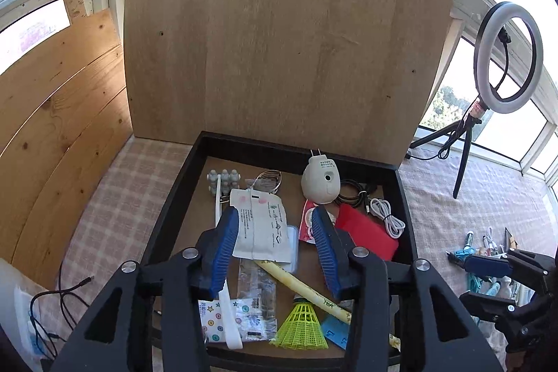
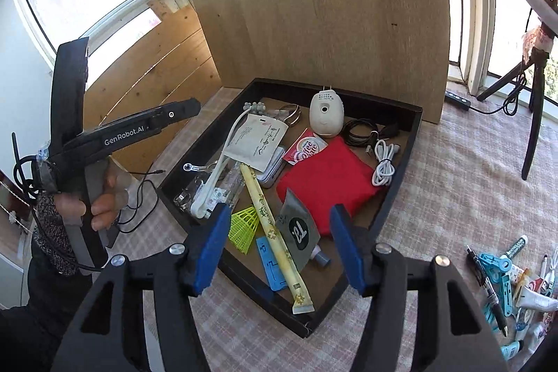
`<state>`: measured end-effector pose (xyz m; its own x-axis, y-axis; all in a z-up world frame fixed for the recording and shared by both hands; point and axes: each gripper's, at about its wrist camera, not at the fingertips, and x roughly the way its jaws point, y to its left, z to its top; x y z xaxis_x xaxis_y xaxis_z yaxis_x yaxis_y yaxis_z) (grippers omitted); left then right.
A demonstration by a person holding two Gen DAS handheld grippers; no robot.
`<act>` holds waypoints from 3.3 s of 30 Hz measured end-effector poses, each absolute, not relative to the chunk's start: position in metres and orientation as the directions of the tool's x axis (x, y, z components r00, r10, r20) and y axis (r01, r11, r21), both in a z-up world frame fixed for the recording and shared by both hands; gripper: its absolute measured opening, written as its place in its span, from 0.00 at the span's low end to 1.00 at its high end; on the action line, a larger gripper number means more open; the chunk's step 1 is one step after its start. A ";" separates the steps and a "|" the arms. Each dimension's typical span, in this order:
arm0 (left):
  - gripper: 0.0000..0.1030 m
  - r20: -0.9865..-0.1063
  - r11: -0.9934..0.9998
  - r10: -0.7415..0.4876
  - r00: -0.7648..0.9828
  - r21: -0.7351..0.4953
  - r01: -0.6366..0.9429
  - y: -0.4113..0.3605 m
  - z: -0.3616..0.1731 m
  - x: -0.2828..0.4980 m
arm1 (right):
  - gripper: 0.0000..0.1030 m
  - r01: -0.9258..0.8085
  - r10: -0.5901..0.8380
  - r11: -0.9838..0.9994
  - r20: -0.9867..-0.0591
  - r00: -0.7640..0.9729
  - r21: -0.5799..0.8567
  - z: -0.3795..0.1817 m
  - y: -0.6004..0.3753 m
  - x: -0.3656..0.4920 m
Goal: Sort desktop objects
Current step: 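Move both tools back over the pile, then grasp the clear spray bottle with the left tool while the right grasps the white sunscreen bottle, then carry the spray bottle and sunscreen bottle into the tray and open both tools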
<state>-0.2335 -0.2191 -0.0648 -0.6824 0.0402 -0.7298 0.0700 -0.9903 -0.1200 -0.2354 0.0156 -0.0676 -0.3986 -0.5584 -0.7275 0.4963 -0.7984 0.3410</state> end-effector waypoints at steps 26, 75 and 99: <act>0.40 -0.744 -0.975 0.199 -0.637 -0.084 -0.207 -0.074 -0.037 -0.162 | 0.56 0.017 -0.255 -0.948 -0.725 -0.639 0.318 -0.061 0.330 -0.099; 0.38 -0.927 -0.502 0.294 -0.232 0.057 -0.863 0.288 -0.174 -0.246 | 0.60 -0.273 -0.164 -0.923 -0.919 -0.359 0.271 -0.209 0.476 -0.106; 0.07 -0.888 -0.620 0.380 -0.260 -0.036 -0.783 0.260 -0.143 -0.242 | 0.45 -0.269 -0.251 -0.845 -0.788 -0.562 0.462 -0.165 0.498 -0.087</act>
